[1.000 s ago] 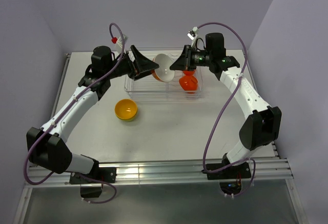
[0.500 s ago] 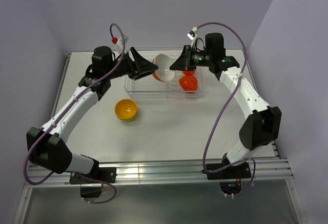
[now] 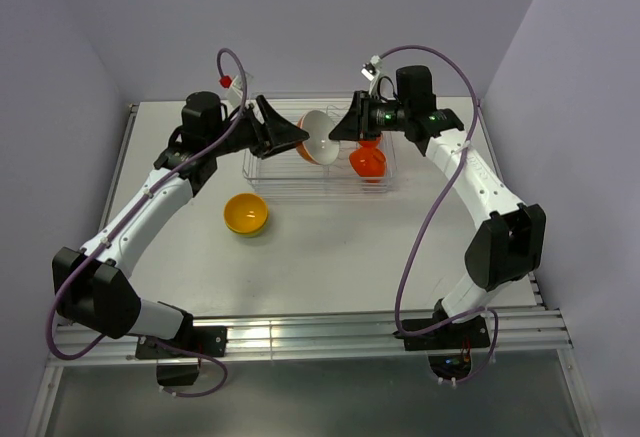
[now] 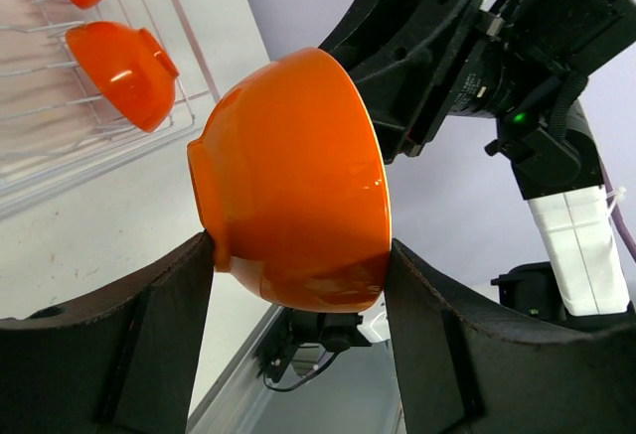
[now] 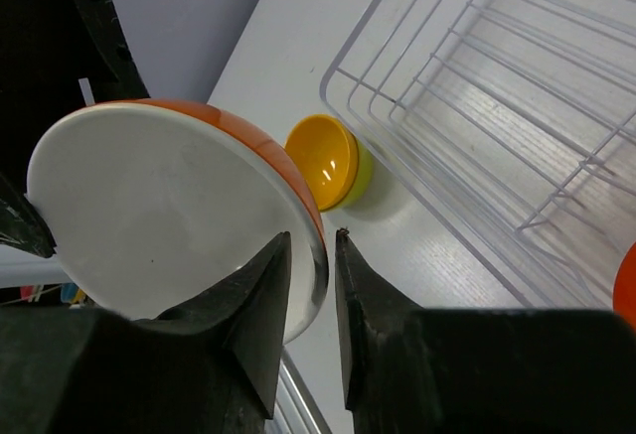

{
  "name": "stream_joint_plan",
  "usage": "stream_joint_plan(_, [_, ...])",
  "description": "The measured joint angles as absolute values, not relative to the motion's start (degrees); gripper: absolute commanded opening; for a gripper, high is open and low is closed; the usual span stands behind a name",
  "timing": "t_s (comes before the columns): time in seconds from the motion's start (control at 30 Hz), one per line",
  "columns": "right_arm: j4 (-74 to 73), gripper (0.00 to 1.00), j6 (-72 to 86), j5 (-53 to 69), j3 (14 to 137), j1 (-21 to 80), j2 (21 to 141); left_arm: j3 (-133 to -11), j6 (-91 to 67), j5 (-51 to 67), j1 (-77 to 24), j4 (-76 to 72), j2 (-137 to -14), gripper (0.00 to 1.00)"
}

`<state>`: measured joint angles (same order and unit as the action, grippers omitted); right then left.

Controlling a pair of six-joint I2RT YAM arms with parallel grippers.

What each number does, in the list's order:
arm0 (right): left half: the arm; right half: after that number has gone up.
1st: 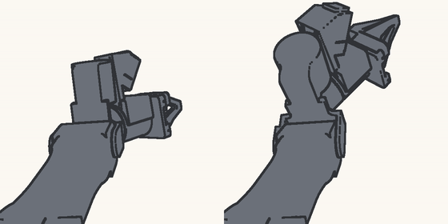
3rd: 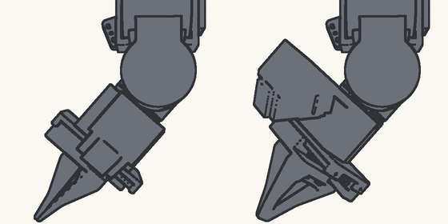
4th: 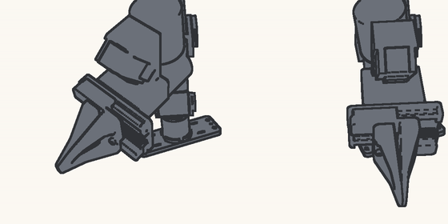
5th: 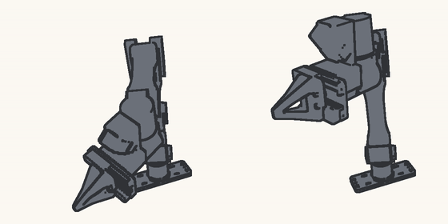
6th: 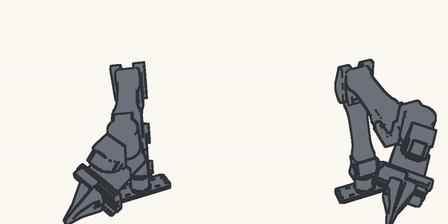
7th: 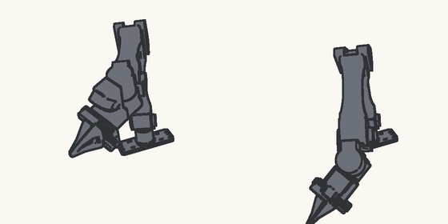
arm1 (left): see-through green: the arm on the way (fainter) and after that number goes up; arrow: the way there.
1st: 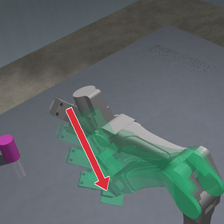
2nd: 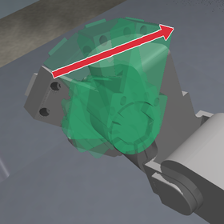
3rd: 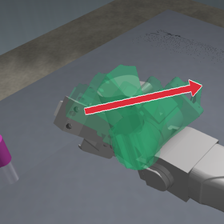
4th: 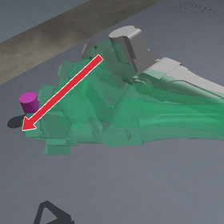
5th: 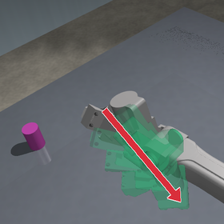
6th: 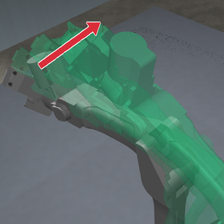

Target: Load the bowls into the dish rack

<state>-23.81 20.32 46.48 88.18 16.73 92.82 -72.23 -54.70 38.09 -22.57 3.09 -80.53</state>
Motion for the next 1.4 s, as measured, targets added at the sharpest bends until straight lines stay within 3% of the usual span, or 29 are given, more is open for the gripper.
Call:
stream_joint_plan(0.2, [-24.3, 0.39, 20.0, 46.5, 88.2, 16.9, 92.8, -72.2, -53.6, 37.4, -22.7, 4.8, -80.5, 0.00])
stream_joint_plan(0.4, [-25.0, 0.65, 19.8, 46.3, 88.2, 16.9, 92.8, -72.2, -53.2, 36.6, -22.7, 5.3, -80.5, 0.00])
stream_joint_plan(0.6, [-25.4, 0.77, 19.4, 45.6, 88.2, 16.9, 92.8, -72.2, -51.8, 35.0, -22.3, 6.0, -80.6, 0.00])
stream_joint_plan(0.77, [-26.1, 0.80, 18.8, 44.9, 89.1, 16.9, 92.8, -72.5, -50.0, 33.8, -21.4, 8.2, -81.8, 0.00])
stream_joint_plan(0.8, [-26.3, 0.85, 18.6, 44.6, 89.4, 16.9, 92.8, -72.8, -49.4, 33.4, -21.2, 8.9, -82.1, 0.00])
stream_joint_plan(0.93, [-27.3, 0.87, 18.3, 44.0, 90.0, 16.8, 92.6, -77.2, -45.1, 30.5, -20.1, 12.4, -85.2, 0.00])
stream_joint_plan(1.0, [-28.6, 0.93, 18.0, 43.6, 90.0, 16.6, 92.1, -80.3, -41.8, 28.0, -19.7, 14.1, -86.9, 0.00])
stream_joint_plan(1.4, [-34.0, 0.95, 14.2, 41.5, 90.0, 11.9, 86.3, -93.6, -23.4, 10.4, -20.2, 20.5, -98.2, 0.00])
